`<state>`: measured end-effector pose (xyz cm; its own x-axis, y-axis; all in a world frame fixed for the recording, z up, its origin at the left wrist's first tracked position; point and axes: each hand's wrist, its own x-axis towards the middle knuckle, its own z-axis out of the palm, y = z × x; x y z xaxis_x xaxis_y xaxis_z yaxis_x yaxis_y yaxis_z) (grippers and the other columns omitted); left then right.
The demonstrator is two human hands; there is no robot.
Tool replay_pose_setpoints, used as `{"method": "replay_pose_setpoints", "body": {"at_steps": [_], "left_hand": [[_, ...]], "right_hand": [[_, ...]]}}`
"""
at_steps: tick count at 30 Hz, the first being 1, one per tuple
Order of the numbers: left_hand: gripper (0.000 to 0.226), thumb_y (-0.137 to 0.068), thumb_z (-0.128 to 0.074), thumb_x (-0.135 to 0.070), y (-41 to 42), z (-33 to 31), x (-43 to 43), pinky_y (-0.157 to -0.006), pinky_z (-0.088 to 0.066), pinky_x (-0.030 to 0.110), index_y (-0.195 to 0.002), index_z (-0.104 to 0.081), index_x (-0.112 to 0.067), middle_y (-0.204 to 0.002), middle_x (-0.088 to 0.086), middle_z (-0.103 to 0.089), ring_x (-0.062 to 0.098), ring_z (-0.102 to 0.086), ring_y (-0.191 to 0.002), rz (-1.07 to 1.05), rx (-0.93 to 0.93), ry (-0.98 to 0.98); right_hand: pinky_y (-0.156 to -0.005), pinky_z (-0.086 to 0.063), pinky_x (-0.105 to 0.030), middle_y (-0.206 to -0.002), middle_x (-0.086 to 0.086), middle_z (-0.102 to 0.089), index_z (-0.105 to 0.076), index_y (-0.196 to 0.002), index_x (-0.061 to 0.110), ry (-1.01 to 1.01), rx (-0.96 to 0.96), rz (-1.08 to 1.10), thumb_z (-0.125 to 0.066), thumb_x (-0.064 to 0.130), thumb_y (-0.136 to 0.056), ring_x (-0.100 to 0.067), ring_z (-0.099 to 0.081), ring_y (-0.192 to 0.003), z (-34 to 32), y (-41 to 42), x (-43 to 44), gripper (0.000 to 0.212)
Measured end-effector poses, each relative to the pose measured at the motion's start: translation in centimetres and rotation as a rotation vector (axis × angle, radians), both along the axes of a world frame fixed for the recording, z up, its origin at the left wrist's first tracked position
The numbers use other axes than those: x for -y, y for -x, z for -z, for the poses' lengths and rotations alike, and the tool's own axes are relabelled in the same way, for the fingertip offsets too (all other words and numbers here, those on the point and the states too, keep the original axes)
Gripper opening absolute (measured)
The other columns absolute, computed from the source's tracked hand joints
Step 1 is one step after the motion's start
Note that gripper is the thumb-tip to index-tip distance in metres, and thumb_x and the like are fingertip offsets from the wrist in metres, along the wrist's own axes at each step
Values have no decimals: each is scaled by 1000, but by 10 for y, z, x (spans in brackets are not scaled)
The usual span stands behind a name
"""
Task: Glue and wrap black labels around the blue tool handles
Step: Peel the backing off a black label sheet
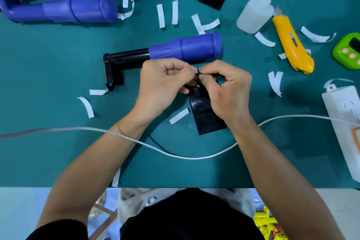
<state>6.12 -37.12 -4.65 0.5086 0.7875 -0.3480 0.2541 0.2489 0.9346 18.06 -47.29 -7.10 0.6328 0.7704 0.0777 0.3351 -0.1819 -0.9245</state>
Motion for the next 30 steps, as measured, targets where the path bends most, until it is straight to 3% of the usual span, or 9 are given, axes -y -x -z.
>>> {"method": "replay_pose_setpoints", "body": {"at_steps": [6, 9, 15, 21, 30], "left_hand": [[15, -82, -85, -19, 6, 2, -5, -58, -58, 26, -73, -80, -30, -71, 1, -77, 22, -73, -64, 73, -31, -138], [19, -80, -86, -16, 8, 2, -3, -66, -58, 20, -77, -78, -33, -74, -11, -77, 6, -73, -65, 96, -72, -254], [19, -81, -81, -14, 8, 1, 3, -70, -55, 13, -79, -79, -33, -76, -20, -76, 0, -72, -67, 78, -163, -418], [6, -83, -78, -21, 10, 3, 9, -75, -58, 19, -84, -82, -25, -83, -25, -75, -4, -71, -72, 77, -227, -536], [3, -83, -82, -20, 10, 6, 3, -74, -59, 18, -85, -82, -23, -81, -20, -76, 0, -73, -72, 105, -217, -489]], "right_hand": [[-65, -52, -34, -75, 1, -73, -77, -80, 10, -12, 52, -20, -70, -3, -87, -16, -63, -68, 1, 0, 0, 16], [-66, -52, -38, -75, -2, -73, -77, -81, 7, -22, 87, -15, -70, -4, -87, -19, -65, -69, 3, 1, 1, 14], [-65, -53, -42, -76, -3, -73, -77, -81, 6, -34, 135, -25, -70, -1, -87, -22, -67, -70, 3, 1, 1, 12], [-60, -50, -44, -72, -5, -71, -77, -81, 8, -12, 120, -32, -70, -2, -86, -26, -62, -63, 4, 2, 2, 13], [-58, -47, -45, -66, -8, -65, -75, -78, 11, 39, 68, -31, -70, 1, -85, -31, -54, -58, 5, 1, 0, 14]]}}
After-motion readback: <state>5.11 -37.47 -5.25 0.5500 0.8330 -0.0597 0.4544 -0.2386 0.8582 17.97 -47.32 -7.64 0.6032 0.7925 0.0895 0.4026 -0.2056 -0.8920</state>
